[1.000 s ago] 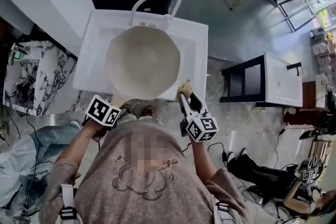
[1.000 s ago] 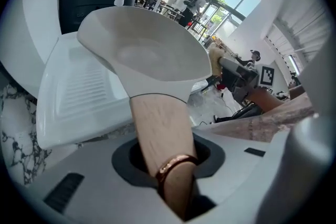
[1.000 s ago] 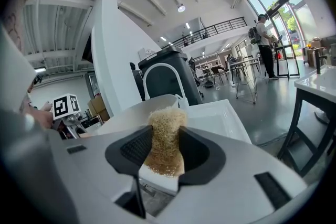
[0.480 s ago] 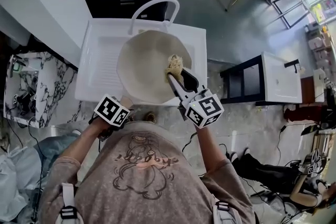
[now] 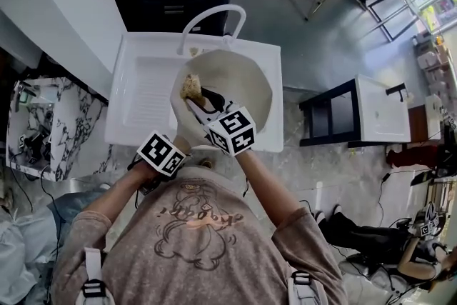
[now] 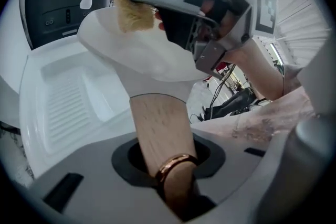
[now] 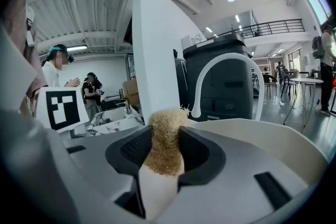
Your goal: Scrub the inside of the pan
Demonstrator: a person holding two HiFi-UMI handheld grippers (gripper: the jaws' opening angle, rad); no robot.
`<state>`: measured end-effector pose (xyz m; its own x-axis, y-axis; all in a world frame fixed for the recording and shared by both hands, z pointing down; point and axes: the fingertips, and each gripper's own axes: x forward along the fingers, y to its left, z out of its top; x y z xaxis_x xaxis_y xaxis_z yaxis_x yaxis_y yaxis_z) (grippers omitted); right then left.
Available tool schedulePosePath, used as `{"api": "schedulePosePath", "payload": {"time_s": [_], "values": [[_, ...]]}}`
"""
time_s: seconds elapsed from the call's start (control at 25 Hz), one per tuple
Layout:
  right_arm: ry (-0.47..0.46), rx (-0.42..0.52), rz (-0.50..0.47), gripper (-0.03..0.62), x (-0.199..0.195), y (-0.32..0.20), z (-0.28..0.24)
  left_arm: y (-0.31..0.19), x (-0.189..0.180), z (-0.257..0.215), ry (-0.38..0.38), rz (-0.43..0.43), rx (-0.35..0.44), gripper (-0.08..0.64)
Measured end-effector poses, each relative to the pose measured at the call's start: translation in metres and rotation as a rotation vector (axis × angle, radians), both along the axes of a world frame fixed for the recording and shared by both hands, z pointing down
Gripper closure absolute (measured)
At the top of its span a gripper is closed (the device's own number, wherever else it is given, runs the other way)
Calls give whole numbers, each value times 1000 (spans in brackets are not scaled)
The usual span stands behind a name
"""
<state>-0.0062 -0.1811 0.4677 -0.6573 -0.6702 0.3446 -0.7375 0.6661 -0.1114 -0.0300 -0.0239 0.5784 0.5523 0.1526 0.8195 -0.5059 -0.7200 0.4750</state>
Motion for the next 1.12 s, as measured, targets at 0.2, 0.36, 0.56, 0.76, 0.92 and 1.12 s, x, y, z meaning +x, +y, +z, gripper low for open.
{"api": "schedulePosePath", "payload": {"time_s": [0.2, 0.36, 0.56, 0.76, 0.92, 1.12], "values": [[78, -94, 15, 419, -3, -16, 31, -2, 3, -1, -6, 31, 13, 434], [99, -156, 11, 419, -4, -22, 49, 1, 6, -1, -4, 56, 9, 434], [129, -159, 25, 420, 2, -31, 63, 5, 19, -4, 34, 54, -45, 434], [97, -110, 54, 420, 12, -43, 62, 0, 26, -5, 29, 54, -38, 436], [110, -84, 95, 422, 22, -56, 62, 1, 29, -5, 20, 62, -41, 436], [177, -59, 107, 420, 41, -74, 60, 5, 29, -5, 15, 75, -45, 435]]}}
